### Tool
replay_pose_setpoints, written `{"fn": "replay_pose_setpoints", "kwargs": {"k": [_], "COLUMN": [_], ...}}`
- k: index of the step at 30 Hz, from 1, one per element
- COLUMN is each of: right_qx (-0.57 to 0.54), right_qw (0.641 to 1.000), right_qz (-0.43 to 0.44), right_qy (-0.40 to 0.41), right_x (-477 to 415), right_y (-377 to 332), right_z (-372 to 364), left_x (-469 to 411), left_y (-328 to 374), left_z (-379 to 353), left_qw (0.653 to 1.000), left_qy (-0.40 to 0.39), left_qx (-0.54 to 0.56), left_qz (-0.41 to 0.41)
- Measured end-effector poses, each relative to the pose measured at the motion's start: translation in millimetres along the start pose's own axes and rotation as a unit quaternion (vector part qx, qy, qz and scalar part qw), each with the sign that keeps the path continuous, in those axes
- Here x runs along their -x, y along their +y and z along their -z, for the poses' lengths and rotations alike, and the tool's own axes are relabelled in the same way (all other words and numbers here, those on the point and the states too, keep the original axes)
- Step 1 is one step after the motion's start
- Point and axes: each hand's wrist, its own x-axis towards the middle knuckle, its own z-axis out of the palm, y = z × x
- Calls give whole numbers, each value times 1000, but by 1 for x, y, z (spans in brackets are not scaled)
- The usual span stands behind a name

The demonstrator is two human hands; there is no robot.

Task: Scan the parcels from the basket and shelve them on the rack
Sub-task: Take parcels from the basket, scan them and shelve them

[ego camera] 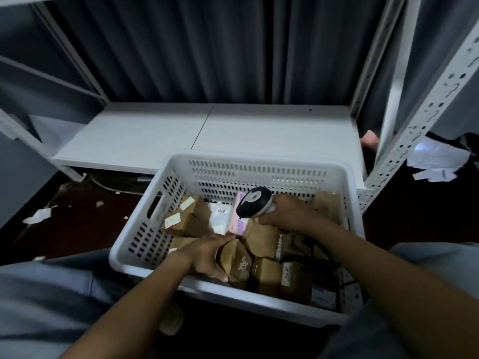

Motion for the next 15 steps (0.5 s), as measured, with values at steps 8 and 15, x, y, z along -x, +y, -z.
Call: {"fn": "replay_pose_setpoints", "kwargs": {"k": [8, 15], "right_qx": [-31, -212], "right_qw": [999, 971], "right_qz": [12, 27], "right_qy": [32, 111], "right_x": [-5, -6], "right_y": [-9, -9], "right_z": [3, 10], "left_x": [6, 26], "left_y": [-2, 13], "left_z": [12, 48], "left_qw": [994, 882], "left_qy": [90, 292], "left_qx": [55, 370], "left_qz": [2, 4]}}
